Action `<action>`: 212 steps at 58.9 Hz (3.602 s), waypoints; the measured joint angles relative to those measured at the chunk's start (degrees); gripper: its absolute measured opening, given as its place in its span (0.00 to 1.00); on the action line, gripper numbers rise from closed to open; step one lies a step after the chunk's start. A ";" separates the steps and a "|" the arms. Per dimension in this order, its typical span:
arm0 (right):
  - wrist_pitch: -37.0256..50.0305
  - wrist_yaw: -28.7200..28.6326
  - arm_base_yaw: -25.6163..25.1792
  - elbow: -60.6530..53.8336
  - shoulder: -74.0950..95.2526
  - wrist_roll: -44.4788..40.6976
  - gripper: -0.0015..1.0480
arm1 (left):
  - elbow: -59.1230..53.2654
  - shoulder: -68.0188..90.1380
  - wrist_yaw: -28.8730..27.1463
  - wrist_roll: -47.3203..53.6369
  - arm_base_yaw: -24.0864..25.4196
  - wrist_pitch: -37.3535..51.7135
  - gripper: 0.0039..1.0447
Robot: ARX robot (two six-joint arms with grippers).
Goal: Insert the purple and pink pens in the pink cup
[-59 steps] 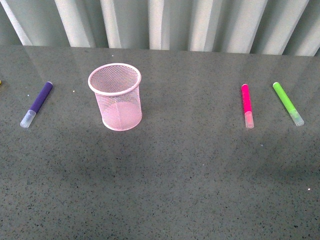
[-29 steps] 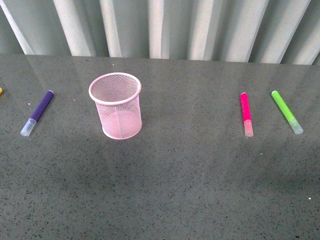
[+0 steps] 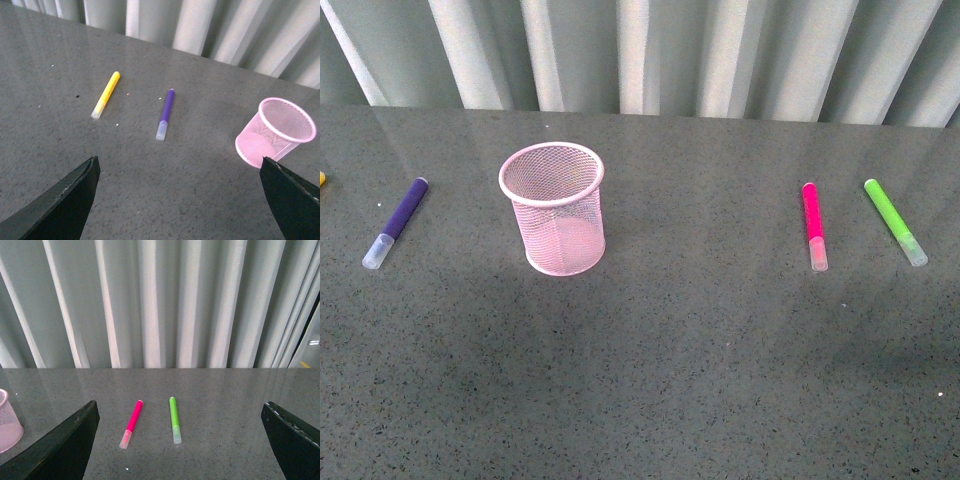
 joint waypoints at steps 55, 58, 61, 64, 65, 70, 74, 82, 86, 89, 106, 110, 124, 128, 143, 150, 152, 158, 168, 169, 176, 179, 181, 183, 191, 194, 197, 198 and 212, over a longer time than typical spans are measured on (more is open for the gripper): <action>0.00 0.02 0.00 0.00 0.00 0.00 0.93 | 55.93 82.49 10.27 15.93 5.14 -7.54 0.94; 0.00 0.02 0.00 0.00 0.00 0.00 0.93 | 57.53 84.41 9.92 16.90 5.49 -7.58 0.94; 0.00 0.02 0.00 0.00 0.00 0.00 0.93 | 59.10 86.36 9.53 17.55 5.86 -7.58 0.94; 0.00 0.02 0.00 0.00 0.00 0.00 0.93 | 60.13 87.71 9.57 18.01 6.12 -7.76 0.94; 0.00 0.02 0.00 0.00 0.00 0.00 0.93 | 60.26 87.86 9.55 18.10 6.16 -7.80 0.94; 0.00 0.02 0.00 0.00 0.00 0.00 0.93 | 61.51 89.99 9.75 18.88 6.64 -7.98 0.94; 0.00 0.02 0.00 0.00 0.00 0.00 0.93 | 62.64 91.71 10.43 19.34 7.02 -8.44 0.94; 0.00 0.02 0.00 0.00 0.00 0.00 0.93 | 64.50 94.66 10.51 20.00 7.39 -8.61 0.94; 0.00 0.00 0.00 0.00 0.00 0.00 0.93 | 66.01 96.59 10.54 20.13 7.52 -9.11 0.94; 0.00 0.02 0.00 0.00 0.00 0.00 0.93 | 66.99 97.57 10.51 20.13 7.63 -9.42 0.94; 0.00 0.02 0.00 0.00 0.00 0.00 0.93 | 74.31 104.91 9.38 20.11 8.33 -12.50 0.94; 0.00 0.02 0.00 0.00 0.00 0.00 0.93 | 75.54 106.05 9.29 20.13 8.57 -13.18 0.94; 0.00 0.02 0.00 0.00 0.00 0.00 0.93 | 79.58 109.13 9.07 20.11 9.05 -15.85 0.94; 0.00 0.02 0.00 0.00 0.00 0.00 0.93 | 80.26 109.72 9.07 20.11 9.07 -16.22 0.94; 0.00 0.02 0.00 0.00 0.00 0.00 0.93 | 82.64 111.08 8.79 20.11 9.07 -17.94 0.94; 0.00 0.02 0.00 0.00 0.00 0.00 0.93 | 83.19 111.38 8.61 20.11 9.01 -18.58 0.94; 0.00 0.02 0.00 0.00 0.00 0.00 0.93 | 83.27 111.45 8.41 20.13 9.01 -18.80 0.94; 0.00 0.02 0.00 0.00 0.00 0.00 0.93 | 83.49 111.60 8.85 20.15 8.90 -19.47 0.80; 0.00 0.02 0.00 0.00 0.00 0.00 0.93 | 83.67 111.78 9.42 20.31 8.87 -20.96 0.42; 0.00 0.02 0.00 0.00 0.00 0.00 0.93 | 83.67 111.78 9.53 20.31 8.90 -20.96 0.39; 0.00 0.02 0.00 0.00 0.00 0.00 0.93 | 83.14 111.78 9.97 20.28 9.22 -20.81 0.21; 0.00 0.02 0.00 0.00 0.00 0.00 0.93 | 82.71 111.67 9.92 20.33 9.42 -20.35 0.14; 0.00 0.02 0.00 0.00 0.00 0.00 0.93 | 82.27 111.49 9.77 20.28 9.60 -19.89 0.12; 0.00 0.02 0.00 0.00 0.00 0.00 0.93 | 81.74 111.19 10.08 20.26 9.81 -19.45 0.12; 0.00 0.02 0.00 0.00 0.00 0.00 0.93 | 78.42 109.48 11.04 18.91 10.27 -15.06 0.12; 0.00 0.02 0.00 0.00 0.00 0.00 0.93 | 74.18 107.82 11.02 18.58 10.23 -8.11 0.11; 0.00 0.00 0.00 0.00 0.00 0.00 0.93 | 71.45 106.66 12.96 17.68 10.10 -3.78 0.11; 0.00 0.02 0.00 0.00 0.00 0.00 0.93 | 70.77 106.31 13.33 17.29 10.08 -2.78 0.11; 0.00 0.00 0.00 0.00 0.00 0.00 0.93 | 57.40 95.01 16.74 10.71 7.10 20.87 0.11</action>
